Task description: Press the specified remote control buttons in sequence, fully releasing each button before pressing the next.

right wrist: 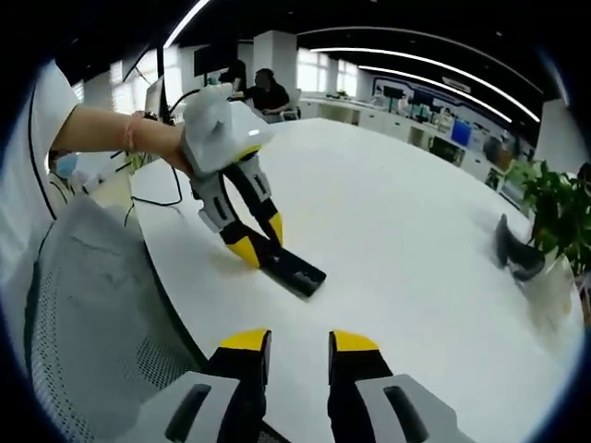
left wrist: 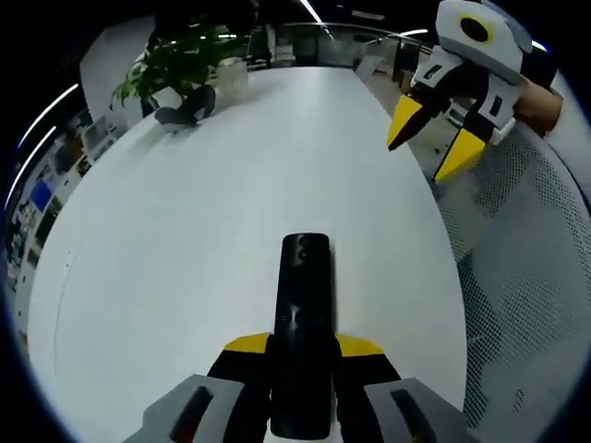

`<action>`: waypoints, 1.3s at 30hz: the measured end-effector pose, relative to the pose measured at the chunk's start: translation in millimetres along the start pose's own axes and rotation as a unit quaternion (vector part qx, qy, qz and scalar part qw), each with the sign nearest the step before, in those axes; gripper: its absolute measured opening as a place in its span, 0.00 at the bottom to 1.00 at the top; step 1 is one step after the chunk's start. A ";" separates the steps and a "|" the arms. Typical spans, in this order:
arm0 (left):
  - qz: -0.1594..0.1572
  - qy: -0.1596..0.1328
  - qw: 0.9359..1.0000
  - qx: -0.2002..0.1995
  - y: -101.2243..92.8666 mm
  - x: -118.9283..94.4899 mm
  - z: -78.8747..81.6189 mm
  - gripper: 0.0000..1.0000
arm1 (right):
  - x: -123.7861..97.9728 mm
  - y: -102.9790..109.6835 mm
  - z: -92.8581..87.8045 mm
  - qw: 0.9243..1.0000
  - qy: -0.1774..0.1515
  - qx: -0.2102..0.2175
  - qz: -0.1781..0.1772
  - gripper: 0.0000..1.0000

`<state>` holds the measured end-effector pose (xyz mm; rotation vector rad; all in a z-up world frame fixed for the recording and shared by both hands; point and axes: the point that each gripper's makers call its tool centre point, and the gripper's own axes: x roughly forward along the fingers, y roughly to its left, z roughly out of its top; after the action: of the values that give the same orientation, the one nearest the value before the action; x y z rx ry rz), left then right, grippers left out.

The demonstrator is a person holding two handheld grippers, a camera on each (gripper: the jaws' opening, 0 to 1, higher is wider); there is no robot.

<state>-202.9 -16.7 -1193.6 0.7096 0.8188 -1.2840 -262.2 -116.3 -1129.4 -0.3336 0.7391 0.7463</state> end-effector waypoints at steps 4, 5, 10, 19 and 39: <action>0.000 -0.002 1.000 0.000 -8.8 -0.7 -1.2 0.24 | 1.5 2.3 0.7 1.000 0.002 -0.005 0.005 0.21; 0.000 -0.003 1.000 0.000 -10.2 -0.8 -1.5 0.24 | 1.8 2.7 0.8 1.000 0.003 -0.006 0.006 0.21; -0.002 -0.003 1.000 0.003 -18.8 -1.2 -2.5 0.24 | 3.4 4.9 0.3 1.000 0.008 -0.014 0.011 0.20; -0.011 -0.003 1.000 0.015 -36.1 -2.7 -3.8 0.24 | 5.1 7.6 2.3 0.999 0.012 -0.023 0.019 0.20; -0.036 0.005 0.998 0.058 -59.6 -4.6 -7.5 0.24 | 0.9 1.1 5.6 0.999 -0.002 -0.011 0.030 0.16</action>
<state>-263.1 -17.2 -1194.2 0.7846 0.7882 -1.4035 -259.9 -112.1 -1126.0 -0.3303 0.7394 0.8114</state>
